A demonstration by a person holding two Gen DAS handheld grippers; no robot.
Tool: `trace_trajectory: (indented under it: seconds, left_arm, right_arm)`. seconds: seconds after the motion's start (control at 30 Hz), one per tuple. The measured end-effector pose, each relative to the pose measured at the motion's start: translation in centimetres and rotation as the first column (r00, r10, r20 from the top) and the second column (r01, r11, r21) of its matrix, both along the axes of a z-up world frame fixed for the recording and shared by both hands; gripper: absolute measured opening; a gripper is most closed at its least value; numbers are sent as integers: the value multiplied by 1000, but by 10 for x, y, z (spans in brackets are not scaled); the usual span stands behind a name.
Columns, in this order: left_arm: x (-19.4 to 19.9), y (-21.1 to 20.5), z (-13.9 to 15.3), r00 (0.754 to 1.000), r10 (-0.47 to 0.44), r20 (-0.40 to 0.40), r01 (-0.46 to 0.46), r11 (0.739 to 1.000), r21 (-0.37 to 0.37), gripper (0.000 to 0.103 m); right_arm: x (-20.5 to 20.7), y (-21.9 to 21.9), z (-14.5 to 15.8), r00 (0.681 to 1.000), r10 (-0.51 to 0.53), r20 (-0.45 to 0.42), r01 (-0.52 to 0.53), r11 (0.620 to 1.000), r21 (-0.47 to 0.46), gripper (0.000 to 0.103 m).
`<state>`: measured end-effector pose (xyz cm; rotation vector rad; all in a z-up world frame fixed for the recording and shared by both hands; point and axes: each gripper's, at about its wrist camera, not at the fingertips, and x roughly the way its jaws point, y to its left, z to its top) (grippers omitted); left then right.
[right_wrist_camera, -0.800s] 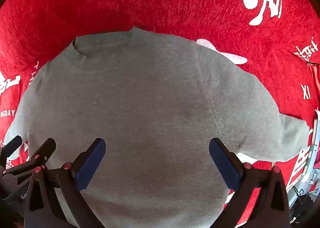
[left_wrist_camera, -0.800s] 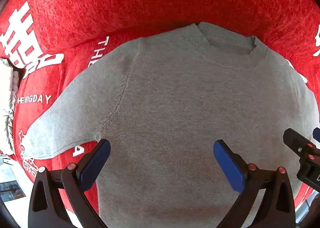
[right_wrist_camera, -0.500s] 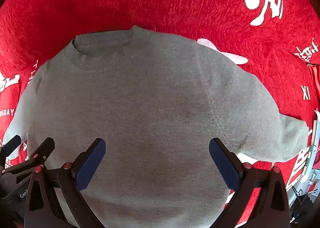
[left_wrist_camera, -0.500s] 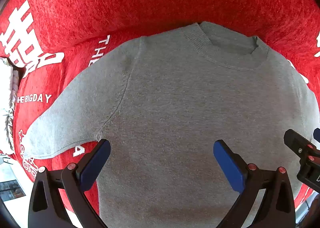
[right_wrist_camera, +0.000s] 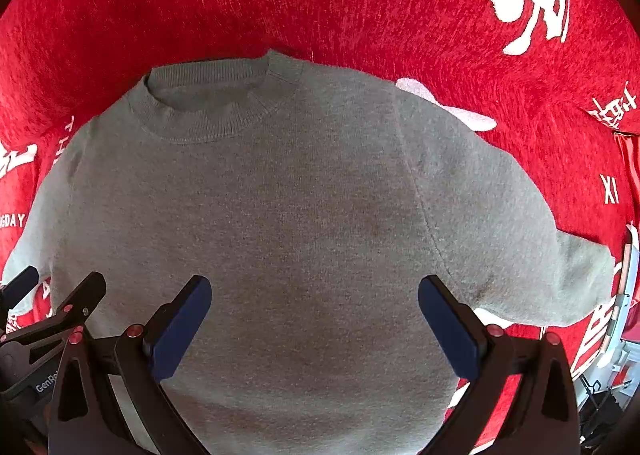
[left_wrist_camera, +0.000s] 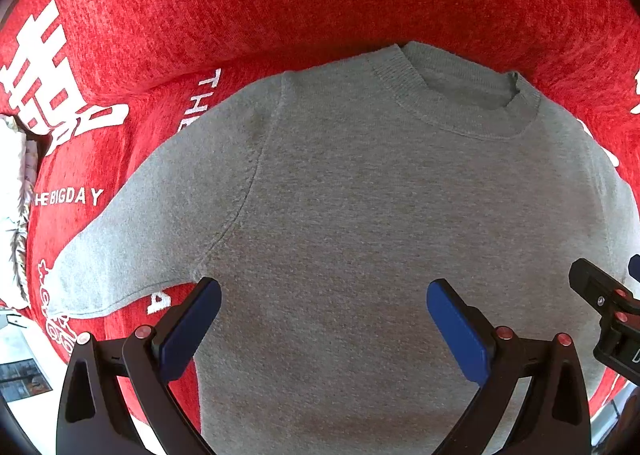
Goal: Fold small clothes
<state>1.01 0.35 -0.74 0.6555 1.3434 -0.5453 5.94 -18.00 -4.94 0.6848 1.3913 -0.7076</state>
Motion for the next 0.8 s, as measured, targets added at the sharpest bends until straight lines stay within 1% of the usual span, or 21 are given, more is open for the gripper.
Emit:
trace_trajectory:
  seconds: [0.23, 0.4, 0.43, 0.5, 0.57, 0.6, 0.7, 0.8]
  left_arm:
    - [2, 0, 0, 1000, -1, -10, 1, 1000, 0, 103]
    - [2, 1, -1, 1000, -2, -11, 2, 1000, 2, 103]
    - [2, 1, -1, 1000, -2, -9, 2, 1000, 1, 103]
    - [1, 2, -1, 1000, -3, -9, 3, 1000, 1, 103]
    - [1, 2, -1, 1000, -3, -5, 3, 1000, 2, 103]
    - [2, 3, -2, 1000, -3, -4, 3, 1000, 3, 103]
    - [1, 6, -2, 1000, -1, 4, 1, 1000, 2, 103]
    - [0, 7, -2, 1000, -2, 8, 2, 1000, 0, 103]
  right_arm:
    - [2, -1, -4, 1000, 11, 3, -11, 1000, -27, 103]
    - [1, 0, -2, 999, 24, 36, -21, 997, -76, 103]
    - [1, 0, -1, 999, 28, 43, -24, 995, -99, 103]
    - [1, 1, 0, 999, 33, 42, -28, 993, -112, 103]
    - [0, 1, 1, 999, 32, 38, -28, 995, -97, 103]
    - [2, 0, -2, 1000, 24, 16, -23, 998, -62, 103]
    - [2, -2, -3, 1000, 17, 5, -16, 999, -50, 103]
    - [3, -2, -2, 1000, 17, 15, -17, 999, -45, 103]
